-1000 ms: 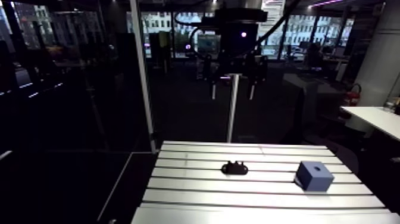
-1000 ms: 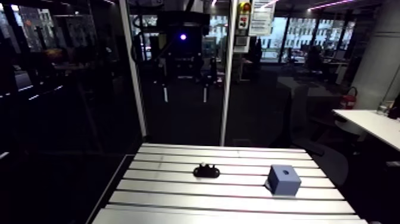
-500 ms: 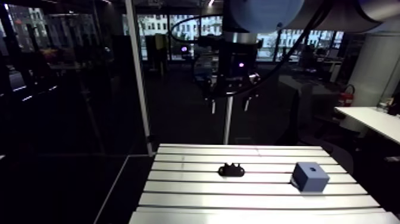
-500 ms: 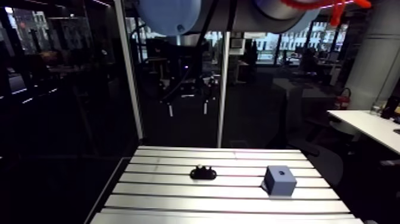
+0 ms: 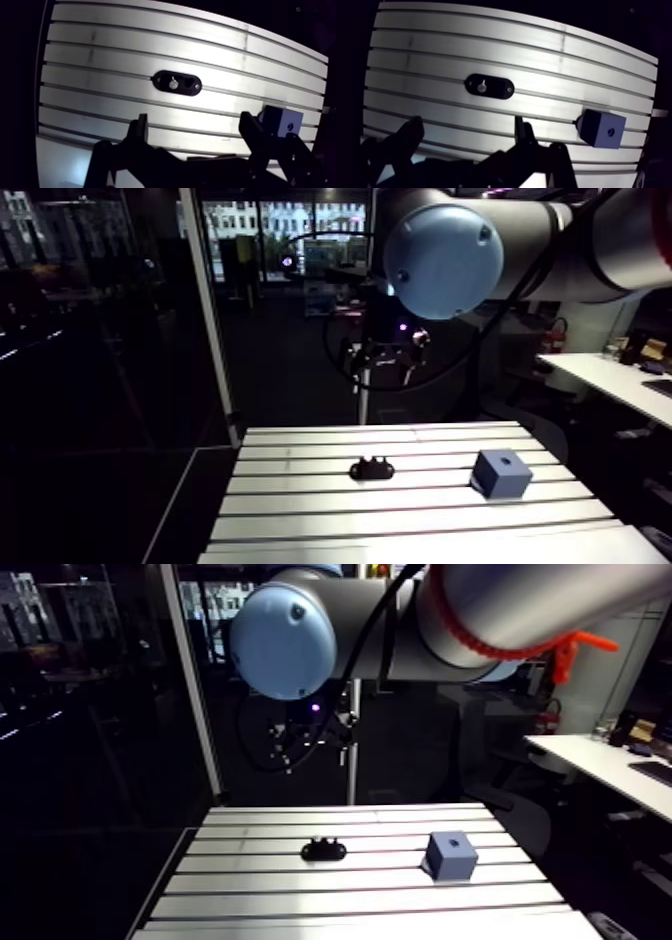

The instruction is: Pick up the M10 bolt and insert it into the hex recess until seated.

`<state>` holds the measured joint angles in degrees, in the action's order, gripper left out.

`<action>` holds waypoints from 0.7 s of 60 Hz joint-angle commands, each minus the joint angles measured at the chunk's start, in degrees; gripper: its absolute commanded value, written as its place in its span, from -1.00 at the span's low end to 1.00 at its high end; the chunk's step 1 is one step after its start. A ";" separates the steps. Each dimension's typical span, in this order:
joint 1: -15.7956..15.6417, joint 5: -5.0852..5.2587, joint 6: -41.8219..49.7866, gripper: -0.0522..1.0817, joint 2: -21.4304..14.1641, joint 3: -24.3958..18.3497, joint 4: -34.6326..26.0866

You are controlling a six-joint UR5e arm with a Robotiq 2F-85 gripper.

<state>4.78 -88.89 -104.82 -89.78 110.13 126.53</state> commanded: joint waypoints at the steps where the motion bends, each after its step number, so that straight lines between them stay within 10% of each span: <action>1: 1.54 0.60 4.68 -0.87 2.12 1.18 2.37; 42: 1.02 0.34 7.48 -0.23 9.35 1.89 5.52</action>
<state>5.94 -88.67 -97.42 -82.01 111.89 130.52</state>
